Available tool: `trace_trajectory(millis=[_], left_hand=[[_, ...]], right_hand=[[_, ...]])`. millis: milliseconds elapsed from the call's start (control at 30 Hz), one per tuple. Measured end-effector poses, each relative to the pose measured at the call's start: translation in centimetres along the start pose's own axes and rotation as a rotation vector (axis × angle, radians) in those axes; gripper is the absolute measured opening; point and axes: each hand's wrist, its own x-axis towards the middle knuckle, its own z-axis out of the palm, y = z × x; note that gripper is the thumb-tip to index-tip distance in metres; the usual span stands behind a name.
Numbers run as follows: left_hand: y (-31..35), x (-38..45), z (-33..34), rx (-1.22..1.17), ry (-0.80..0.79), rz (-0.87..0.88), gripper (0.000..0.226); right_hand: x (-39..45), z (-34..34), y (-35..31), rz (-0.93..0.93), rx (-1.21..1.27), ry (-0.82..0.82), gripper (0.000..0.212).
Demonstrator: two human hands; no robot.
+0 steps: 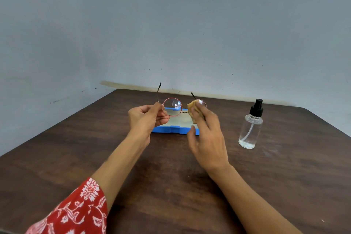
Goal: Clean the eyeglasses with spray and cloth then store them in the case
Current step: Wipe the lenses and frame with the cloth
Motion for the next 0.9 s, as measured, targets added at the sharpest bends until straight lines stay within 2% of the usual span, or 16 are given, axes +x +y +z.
trace_trajectory(millis=[133, 367, 567, 633, 800, 900], left_hand=[[-0.1, 0.1, -0.1, 0.007, -0.003, -0.004, 0.013], [-0.2, -0.2, 0.1, 0.008, -0.005, -0.004, 0.013], [-0.1, -0.1, 0.1, 0.002, -0.001, -0.003, 0.013], [-0.1, -0.2, 0.1, 0.003, -0.007, -0.004, 0.012], [-0.2, -0.2, 0.1, 0.01, -0.002, 0.001, 0.013], [-0.1, -0.1, 0.0, -0.001, -0.005, 0.004, 0.013]], right_hand=[[0.0, -0.4, 1.0, 0.148, 0.021, 0.09, 0.054], [-0.2, 0.1, -0.2, -0.034, -0.038, -0.014, 0.049], [-0.1, -0.4, 1.3, 0.142, -0.001, 0.083, 0.057], [-0.2, -0.4, 1.2, 0.11, -0.022, 0.056, 0.056], [-0.2, 0.1, -0.4, -0.107, -0.07, -0.039, 0.049], [-0.1, 0.0, 0.3, 0.042, -0.001, 0.026, 0.052]])
